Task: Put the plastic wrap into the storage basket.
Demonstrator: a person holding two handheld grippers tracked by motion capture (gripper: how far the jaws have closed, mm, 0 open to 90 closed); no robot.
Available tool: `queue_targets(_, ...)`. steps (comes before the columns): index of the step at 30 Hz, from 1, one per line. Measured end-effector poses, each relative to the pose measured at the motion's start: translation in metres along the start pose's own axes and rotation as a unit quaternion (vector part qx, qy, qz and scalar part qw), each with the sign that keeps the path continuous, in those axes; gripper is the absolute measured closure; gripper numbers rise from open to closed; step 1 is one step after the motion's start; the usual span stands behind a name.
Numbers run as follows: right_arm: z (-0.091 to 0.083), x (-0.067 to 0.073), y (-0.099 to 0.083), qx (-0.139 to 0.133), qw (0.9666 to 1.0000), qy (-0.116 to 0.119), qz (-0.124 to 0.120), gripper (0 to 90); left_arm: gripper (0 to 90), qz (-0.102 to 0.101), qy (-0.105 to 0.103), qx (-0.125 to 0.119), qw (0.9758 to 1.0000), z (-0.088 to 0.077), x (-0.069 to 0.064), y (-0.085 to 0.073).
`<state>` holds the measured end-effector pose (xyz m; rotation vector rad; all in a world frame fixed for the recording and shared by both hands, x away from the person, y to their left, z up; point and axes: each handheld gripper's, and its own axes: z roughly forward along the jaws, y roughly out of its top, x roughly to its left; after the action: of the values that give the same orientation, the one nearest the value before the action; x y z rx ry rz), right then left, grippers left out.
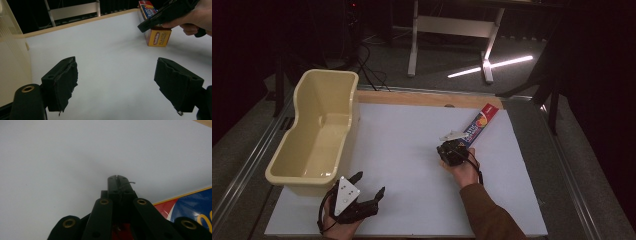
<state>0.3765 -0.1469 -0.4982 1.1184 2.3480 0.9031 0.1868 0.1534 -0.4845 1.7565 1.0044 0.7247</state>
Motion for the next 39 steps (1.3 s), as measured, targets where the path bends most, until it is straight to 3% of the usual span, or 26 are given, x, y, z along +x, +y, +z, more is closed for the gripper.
queue_targets(5, -0.001, -0.002, 0.002, 0.015, 0.9999, 0.005, 0.0, 90.0, 18.8, -0.002, 0.001, -0.002, 1.0, -0.001, 0.001, 0.0)
queue_targets(17, 0.003, -0.002, 0.005, 0.044, 0.999, -0.009, -0.005, 90.0, 18.9, -0.004, 0.002, -0.003, 1.0, -0.003, 0.002, -0.001)
queue_targets(33, -0.042, -0.026, -0.039, 0.055, 0.9984, -0.001, 0.015, 90.0, 18.8, -0.002, 0.001, -0.003, 1.0, -0.001, 0.0, -0.001)
queue_targets(39, -0.061, -0.037, -0.059, 0.063, 0.9979, -0.017, -0.002, 89.9, 18.9, -0.003, 0.001, -0.003, 1.0, -0.001, 0.0, -0.001)
